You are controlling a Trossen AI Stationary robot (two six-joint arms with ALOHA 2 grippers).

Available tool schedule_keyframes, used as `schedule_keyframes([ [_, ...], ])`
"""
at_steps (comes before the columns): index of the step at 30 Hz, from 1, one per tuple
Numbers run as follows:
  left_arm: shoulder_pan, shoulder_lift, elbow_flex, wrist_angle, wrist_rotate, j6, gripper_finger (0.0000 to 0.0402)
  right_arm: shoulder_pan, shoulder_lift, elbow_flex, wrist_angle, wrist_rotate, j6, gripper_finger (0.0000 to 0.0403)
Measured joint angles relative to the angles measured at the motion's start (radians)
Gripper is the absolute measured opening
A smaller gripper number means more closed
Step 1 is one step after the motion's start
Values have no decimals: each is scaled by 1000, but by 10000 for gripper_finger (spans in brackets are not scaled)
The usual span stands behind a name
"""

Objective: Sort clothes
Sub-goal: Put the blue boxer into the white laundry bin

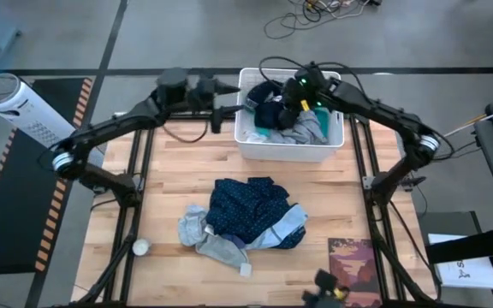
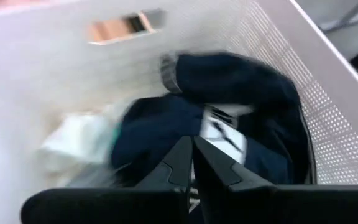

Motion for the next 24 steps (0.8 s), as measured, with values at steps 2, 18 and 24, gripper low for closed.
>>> schedule_keyframes([
  [2,0,-72,-97,62,1,-22,258,-26,51,0,42,-8,12,2],
  [18,-2,-449,-501,119,-1,-71,244,-72,392,9,29,-180,80,2],
  [24,-2,-517,-577,120,-2,-90,236,-76,421,8,23,-208,88,2],
])
